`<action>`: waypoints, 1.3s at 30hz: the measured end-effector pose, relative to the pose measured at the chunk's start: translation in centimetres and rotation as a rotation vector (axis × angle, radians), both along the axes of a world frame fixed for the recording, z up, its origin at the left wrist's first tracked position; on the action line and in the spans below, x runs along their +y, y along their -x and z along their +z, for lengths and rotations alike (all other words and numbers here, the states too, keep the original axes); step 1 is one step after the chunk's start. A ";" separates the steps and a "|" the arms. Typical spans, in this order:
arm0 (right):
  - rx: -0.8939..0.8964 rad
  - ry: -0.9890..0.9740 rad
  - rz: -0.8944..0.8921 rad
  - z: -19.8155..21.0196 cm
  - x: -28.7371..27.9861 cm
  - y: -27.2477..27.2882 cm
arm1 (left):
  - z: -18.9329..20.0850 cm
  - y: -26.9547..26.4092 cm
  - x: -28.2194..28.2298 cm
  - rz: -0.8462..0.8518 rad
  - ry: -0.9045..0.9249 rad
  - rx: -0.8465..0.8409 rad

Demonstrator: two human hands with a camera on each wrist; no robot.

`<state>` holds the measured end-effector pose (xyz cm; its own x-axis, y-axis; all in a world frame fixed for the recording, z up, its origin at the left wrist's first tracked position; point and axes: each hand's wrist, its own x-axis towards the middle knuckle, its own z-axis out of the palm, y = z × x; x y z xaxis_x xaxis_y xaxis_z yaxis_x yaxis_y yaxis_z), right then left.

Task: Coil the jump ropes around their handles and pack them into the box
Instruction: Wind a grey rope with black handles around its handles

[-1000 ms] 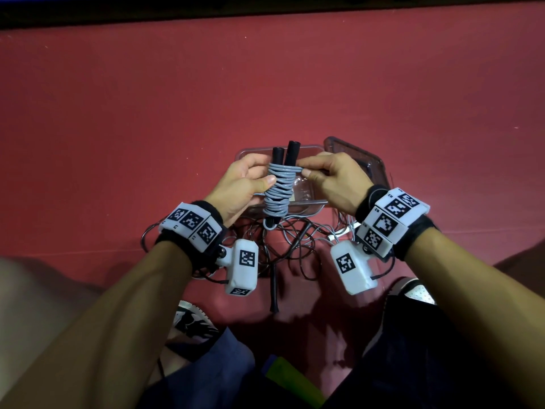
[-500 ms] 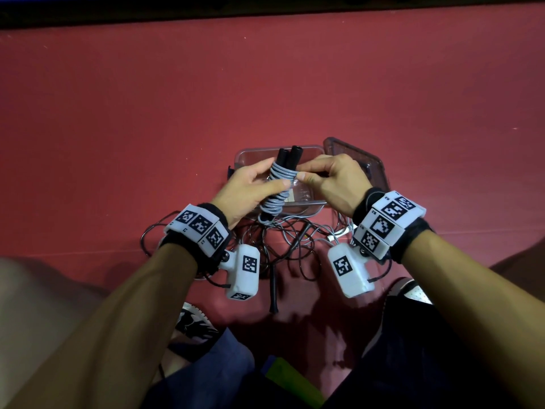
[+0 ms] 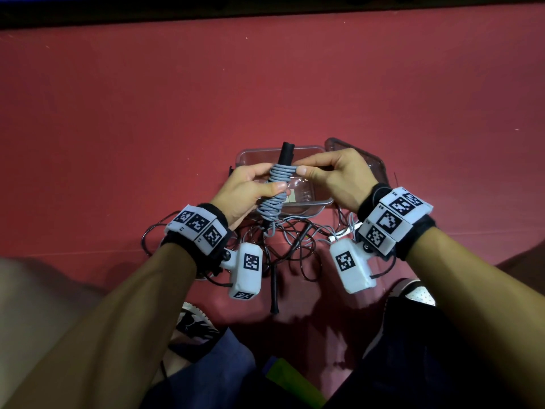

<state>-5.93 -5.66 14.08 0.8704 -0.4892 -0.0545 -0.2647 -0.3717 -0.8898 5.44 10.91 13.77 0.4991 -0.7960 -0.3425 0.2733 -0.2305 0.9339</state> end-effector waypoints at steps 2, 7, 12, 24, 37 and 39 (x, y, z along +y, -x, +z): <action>-0.007 -0.057 -0.033 0.1 0.0 0.0 | 0.1 0.1 0.0 -0.007 0.025 0.034; -0.029 -0.088 -0.064 0.3 -0.3 0.1 | 0.1 0.0 0.0 -0.025 0.052 0.043; -0.038 -0.093 -0.076 0.1 -0.2 0.2 | -0.2 0.0 -0.1 0.019 0.063 0.070; -0.031 -0.097 -0.122 0.1 0.4 0.1 | 0.4 0.0 -0.2 0.054 0.087 0.116; -0.068 -0.178 -0.048 0.5 0.8 0.0 | 0.1 -0.1 0.0 0.081 0.041 0.049; -0.086 -0.292 -0.059 0.9 0.9 0.0 | 0.1 -0.1 0.0 0.086 0.056 0.058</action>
